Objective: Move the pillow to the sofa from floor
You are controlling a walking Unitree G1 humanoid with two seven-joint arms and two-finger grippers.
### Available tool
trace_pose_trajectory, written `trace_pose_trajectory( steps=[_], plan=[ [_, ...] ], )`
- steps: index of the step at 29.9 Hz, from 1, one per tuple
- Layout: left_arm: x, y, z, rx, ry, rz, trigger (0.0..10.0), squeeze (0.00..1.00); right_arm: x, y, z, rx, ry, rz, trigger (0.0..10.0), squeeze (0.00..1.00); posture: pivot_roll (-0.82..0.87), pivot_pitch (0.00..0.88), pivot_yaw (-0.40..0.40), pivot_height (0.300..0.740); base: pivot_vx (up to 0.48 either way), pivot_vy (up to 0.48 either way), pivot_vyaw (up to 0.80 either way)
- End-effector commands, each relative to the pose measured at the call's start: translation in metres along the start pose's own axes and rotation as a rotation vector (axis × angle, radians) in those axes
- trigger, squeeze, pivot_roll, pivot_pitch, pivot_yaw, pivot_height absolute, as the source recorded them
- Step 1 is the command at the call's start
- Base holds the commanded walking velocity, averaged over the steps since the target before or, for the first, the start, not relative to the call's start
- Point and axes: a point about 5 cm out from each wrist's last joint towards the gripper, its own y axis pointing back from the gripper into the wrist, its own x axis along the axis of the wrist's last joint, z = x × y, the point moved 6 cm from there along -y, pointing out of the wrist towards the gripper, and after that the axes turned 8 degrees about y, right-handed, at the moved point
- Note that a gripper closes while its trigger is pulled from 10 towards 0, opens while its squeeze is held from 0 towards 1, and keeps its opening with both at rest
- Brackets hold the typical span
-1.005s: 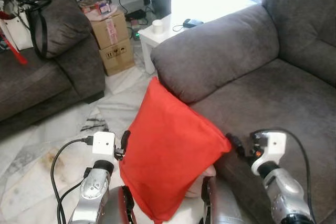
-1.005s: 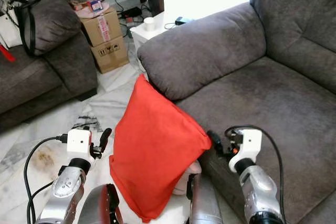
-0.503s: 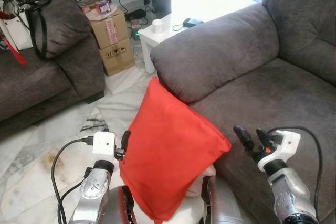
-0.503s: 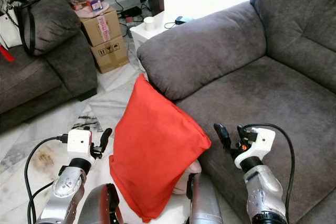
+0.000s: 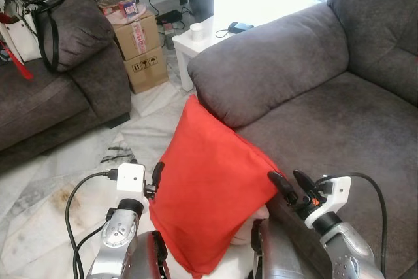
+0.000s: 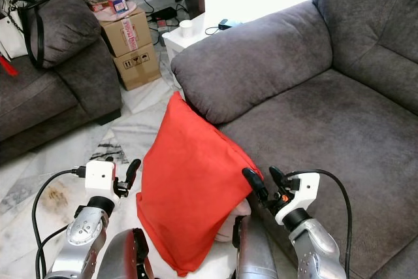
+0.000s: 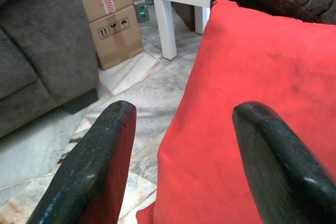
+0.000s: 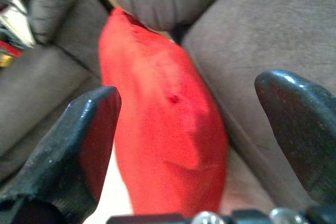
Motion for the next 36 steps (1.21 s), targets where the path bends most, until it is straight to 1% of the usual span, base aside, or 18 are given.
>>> trace_pose_trajectory(
  steps=[1,4,5,7,9,11,15,17,21,23,27,30,31,36],
  plan=[
    [-0.001,0.000,0.000,-0.004,-0.015,-0.006,10.0,0.00,-0.005,-0.004,-0.001,-0.025,0.015,-0.015,10.0,0.00,-0.09,0.125,0.061,0.561,0.000,0.000,0.00],
    [-0.001,0.000,0.002,-0.007,-0.014,-0.004,10.0,0.00,-0.006,-0.007,0.000,-0.058,0.025,-0.018,10.0,0.00,-0.09,0.125,0.061,0.561,0.000,0.000,0.00],
    [-0.001,0.000,0.002,-0.009,-0.015,-0.004,10.0,0.00,-0.007,-0.011,-0.002,-0.067,0.013,-0.018,10.0,0.00,-0.09,0.124,0.060,0.561,0.000,0.000,0.00],
    [-0.001,0.000,0.002,-0.009,-0.015,-0.004,10.0,0.00,-0.009,-0.014,-0.005,-0.067,0.003,-0.017,10.0,0.00,-0.08,0.125,0.061,0.561,0.000,0.000,0.00],
    [-0.001,0.000,0.002,-0.009,-0.014,-0.004,10.0,0.00,-0.013,-0.018,-0.014,-0.035,-0.014,-0.022,10.0,0.00,-0.08,0.125,0.060,0.561,0.000,0.000,0.00],
    [-0.001,0.000,0.002,-0.008,-0.016,-0.005,10.0,0.00,-0.018,-0.019,-0.020,-0.015,-0.019,-0.040,10.0,0.00,-0.08,0.125,0.060,0.561,0.000,0.000,0.00],
    [-0.001,-0.001,0.002,-0.007,-0.017,-0.005,10.0,0.00,-0.022,-0.019,-0.022,-0.008,-0.012,-0.052,10.0,0.00,-0.08,0.127,0.059,0.561,0.000,0.000,0.00],
    [-0.001,-0.001,0.002,-0.006,-0.017,-0.005,10.0,0.00,-0.027,-0.020,-0.024,-0.002,0.004,-0.074,10.0,0.00,-0.08,0.127,0.058,0.561,0.000,0.000,0.00],
    [0.000,-0.003,0.005,-0.009,-0.016,-0.004,10.0,0.00,-0.033,-0.025,-0.025,-0.013,0.012,-0.096,10.0,0.00,-0.08,0.128,0.057,0.561,0.000,0.000,0.00],
    [0.000,-0.003,0.006,-0.011,-0.015,-0.002,10.0,0.00,-0.034,-0.029,-0.024,-0.035,-0.002,-0.098,10.0,0.00,-0.08,0.128,0.056,0.561,0.000,0.000,0.00],
    [0.001,-0.004,0.007,-0.011,-0.014,0.000,10.0,0.00,-0.033,-0.033,-0.023,-0.068,0.000,-0.095,10.0,0.00,-0.08,0.127,0.055,0.561,0.000,0.000,0.00],
    [0.001,-0.004,0.006,-0.008,-0.014,0.002,10.0,0.00,-0.032,-0.038,-0.019,-0.122,-0.017,-0.087,10.0,0.00,-0.08,0.127,0.056,0.561,0.000,0.000,0.00],
    [0.001,-0.004,0.006,-0.007,-0.014,0.003,10.0,0.00,-0.032,-0.040,-0.018,-0.136,-0.040,-0.080,10.0,0.00,-0.07,0.127,0.055,0.561,0.000,0.000,0.00],
    [0.002,-0.005,0.005,-0.004,-0.015,0.005,10.0,0.00,-0.033,-0.043,-0.021,-0.119,-0.037,-0.088,10.0,0.00,-0.07,0.126,0.053,0.561,0.000,0.000,0.00]
  ],
)
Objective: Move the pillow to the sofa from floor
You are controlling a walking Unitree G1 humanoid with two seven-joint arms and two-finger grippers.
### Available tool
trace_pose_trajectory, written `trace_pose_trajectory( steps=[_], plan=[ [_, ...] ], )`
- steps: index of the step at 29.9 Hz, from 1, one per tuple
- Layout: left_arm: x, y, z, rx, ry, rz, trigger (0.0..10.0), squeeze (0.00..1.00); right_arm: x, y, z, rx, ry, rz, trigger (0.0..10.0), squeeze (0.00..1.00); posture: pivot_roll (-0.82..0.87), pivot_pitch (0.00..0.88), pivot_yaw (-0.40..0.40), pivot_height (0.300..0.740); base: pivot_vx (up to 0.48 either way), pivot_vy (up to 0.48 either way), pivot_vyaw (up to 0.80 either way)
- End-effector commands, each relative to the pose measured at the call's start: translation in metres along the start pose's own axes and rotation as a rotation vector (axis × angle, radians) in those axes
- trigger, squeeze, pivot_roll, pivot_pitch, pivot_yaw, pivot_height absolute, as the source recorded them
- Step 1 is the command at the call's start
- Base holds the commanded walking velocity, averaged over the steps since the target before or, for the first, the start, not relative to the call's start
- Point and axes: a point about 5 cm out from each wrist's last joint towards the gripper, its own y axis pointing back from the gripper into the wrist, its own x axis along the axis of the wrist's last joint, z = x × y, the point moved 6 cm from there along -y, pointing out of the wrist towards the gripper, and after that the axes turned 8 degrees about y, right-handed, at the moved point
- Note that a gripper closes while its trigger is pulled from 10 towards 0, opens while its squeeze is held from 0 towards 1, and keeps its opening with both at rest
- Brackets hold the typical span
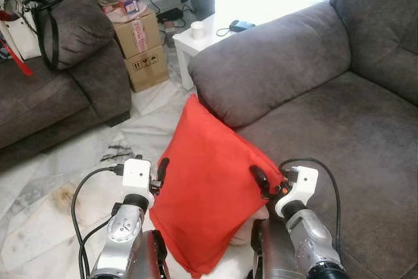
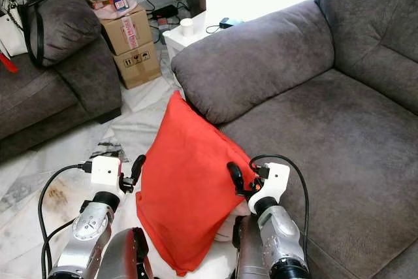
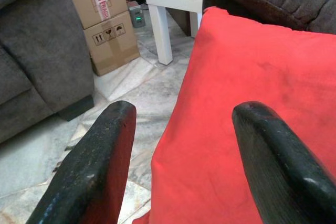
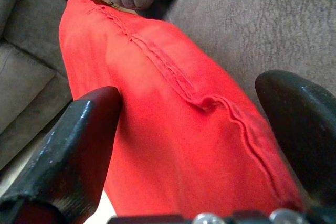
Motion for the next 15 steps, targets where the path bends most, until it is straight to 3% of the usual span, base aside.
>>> trace_pose_trajectory(
  steps=[1,2,3,15],
  plan=[
    [-0.0042,0.0014,-0.0051,0.016,-0.004,-0.015,10.0,0.00,-0.0063,0.0010,-0.0017,0.003,-0.005,-0.018,10.0,0.00,-0.07,0.127,0.052,0.561,0.000,0.000,0.00],
    [-0.0040,0.0012,-0.0053,0.018,-0.004,-0.014,10.0,0.00,-0.0069,0.0004,-0.0029,0.007,-0.010,-0.020,10.0,0.00,-0.07,0.127,0.052,0.561,0.000,0.000,0.00],
    [-0.0040,0.0012,-0.0053,0.019,-0.004,-0.014,10.0,0.00,-0.0070,0.0000,-0.0042,0.012,-0.016,-0.017,0.0,0.00,-0.07,0.127,0.051,0.561,0.000,0.000,0.00],
    [-0.0046,0.0010,-0.0045,0.017,-0.002,-0.016,10.0,0.00,-0.0091,-0.0001,-0.0078,0.041,0.013,-0.020,0.0,0.00,-0.08,0.130,0.050,0.561,0.000,0.000,0.00]
  ],
)
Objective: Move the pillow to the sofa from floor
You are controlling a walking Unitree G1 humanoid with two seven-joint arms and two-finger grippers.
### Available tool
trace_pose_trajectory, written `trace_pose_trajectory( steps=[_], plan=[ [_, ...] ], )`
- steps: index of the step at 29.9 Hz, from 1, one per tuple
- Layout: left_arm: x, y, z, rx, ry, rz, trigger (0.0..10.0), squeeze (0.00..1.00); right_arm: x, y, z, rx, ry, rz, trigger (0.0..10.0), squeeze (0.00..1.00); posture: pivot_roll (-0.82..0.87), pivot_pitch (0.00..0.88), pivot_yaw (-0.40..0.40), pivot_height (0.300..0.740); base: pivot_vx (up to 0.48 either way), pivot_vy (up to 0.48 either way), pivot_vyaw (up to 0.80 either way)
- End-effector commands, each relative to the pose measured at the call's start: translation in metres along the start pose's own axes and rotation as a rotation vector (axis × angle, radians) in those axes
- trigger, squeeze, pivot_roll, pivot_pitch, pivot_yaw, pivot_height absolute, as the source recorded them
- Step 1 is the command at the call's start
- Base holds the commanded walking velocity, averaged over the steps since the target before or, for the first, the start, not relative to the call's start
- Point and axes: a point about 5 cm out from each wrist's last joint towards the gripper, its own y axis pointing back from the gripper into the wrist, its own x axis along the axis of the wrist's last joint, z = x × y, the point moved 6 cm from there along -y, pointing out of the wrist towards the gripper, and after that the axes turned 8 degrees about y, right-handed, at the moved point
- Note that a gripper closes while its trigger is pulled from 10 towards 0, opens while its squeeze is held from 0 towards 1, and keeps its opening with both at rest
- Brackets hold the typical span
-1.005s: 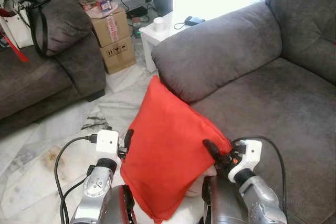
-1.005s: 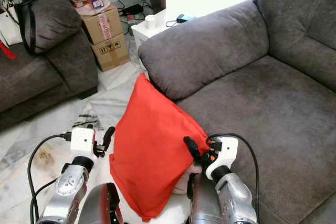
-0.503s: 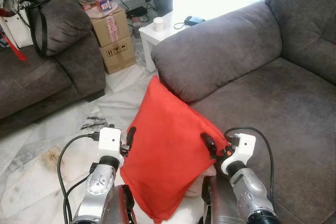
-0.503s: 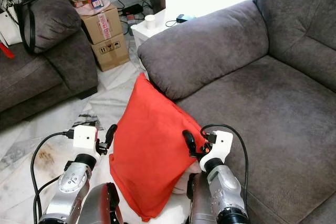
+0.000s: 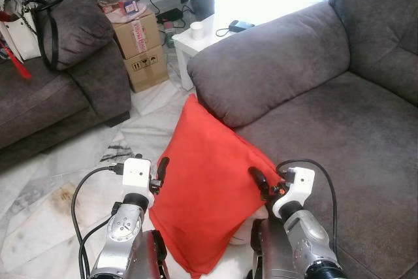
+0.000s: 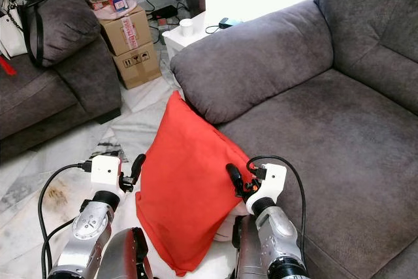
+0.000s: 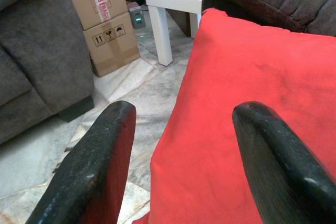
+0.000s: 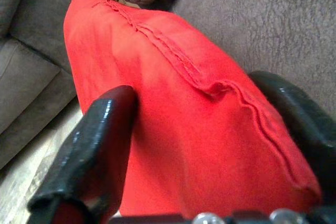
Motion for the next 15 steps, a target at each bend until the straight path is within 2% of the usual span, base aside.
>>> trace_pose_trajectory(
  steps=[1,15],
  plan=[
    [-0.0050,0.0014,-0.0041,0.014,-0.002,-0.017,10.0,0.00,-0.0054,0.0003,-0.0036,0.016,0.007,-0.020,0.0,0.00,-0.08,0.130,0.050,0.561,0.000,0.000,0.00],
    [-0.0057,0.0015,-0.0044,0.012,-0.005,-0.022,10.0,0.00,-0.0109,0.0011,-0.0083,0.050,0.056,-0.042,0.0,0.00,-0.08,0.133,0.052,0.561,0.000,0.000,0.00]
  ],
)
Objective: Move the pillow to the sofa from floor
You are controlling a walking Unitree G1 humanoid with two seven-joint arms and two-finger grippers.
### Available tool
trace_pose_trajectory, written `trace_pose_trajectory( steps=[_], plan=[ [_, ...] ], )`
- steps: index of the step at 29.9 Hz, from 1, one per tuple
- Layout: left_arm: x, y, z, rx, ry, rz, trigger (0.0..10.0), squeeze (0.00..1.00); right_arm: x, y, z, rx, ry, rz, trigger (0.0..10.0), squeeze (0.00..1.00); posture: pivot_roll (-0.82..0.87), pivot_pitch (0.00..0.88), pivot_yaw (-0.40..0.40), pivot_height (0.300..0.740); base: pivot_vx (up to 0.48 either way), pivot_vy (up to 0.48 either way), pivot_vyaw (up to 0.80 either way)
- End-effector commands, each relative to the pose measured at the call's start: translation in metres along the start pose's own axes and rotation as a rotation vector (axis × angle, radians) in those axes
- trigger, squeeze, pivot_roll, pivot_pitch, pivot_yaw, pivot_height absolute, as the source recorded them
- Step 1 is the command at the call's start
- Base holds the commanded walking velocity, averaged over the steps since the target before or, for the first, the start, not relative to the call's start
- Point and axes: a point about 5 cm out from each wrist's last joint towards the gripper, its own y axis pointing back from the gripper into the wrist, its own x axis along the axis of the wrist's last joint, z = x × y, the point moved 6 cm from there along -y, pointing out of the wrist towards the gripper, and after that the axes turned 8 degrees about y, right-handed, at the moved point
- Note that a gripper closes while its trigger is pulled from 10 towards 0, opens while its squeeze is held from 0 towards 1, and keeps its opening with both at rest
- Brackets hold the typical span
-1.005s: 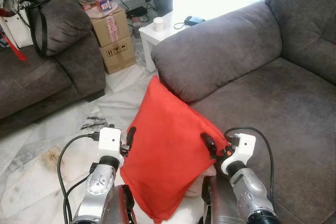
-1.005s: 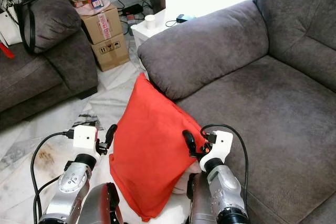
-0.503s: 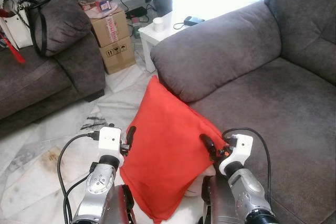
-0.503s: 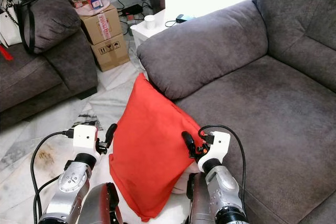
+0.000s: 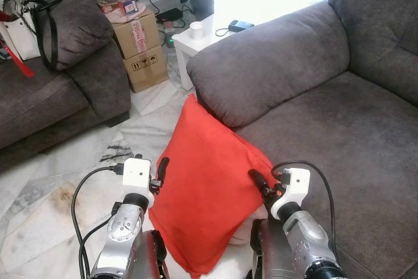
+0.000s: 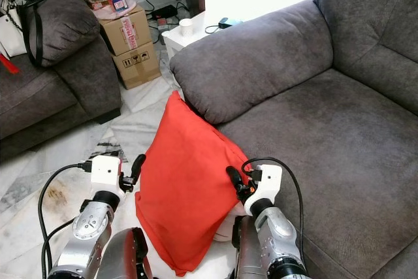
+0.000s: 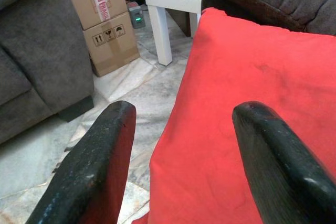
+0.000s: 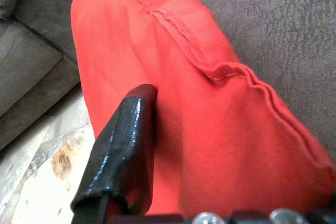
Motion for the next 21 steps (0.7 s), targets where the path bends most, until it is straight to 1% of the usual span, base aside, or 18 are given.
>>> trace_pose_trajectory(
  steps=[1,7,21],
  plan=[
    [-0.0055,0.0014,-0.0044,0.012,-0.005,-0.021,10.0,0.00,-0.0062,0.0005,-0.0041,0.017,0.006,-0.023,0.0,0.00,-0.08,0.133,0.052,0.561,0.000,0.000,0.00],
    [-0.0058,0.0009,-0.0045,0.012,-0.004,-0.023,10.0,0.00,-0.0071,0.0008,-0.0034,0.011,0.029,-0.024,0.0,0.00,-0.08,0.132,0.052,0.561,0.000,0.000,0.00],
    [-0.0055,0.0009,-0.0058,0.012,-0.006,-0.023,10.0,0.00,-0.0050,0.0008,-0.0021,-0.006,0.051,-0.007,0.0,0.00,-0.08,0.134,0.058,0.561,0.000,0.000,0.00]
  ],
)
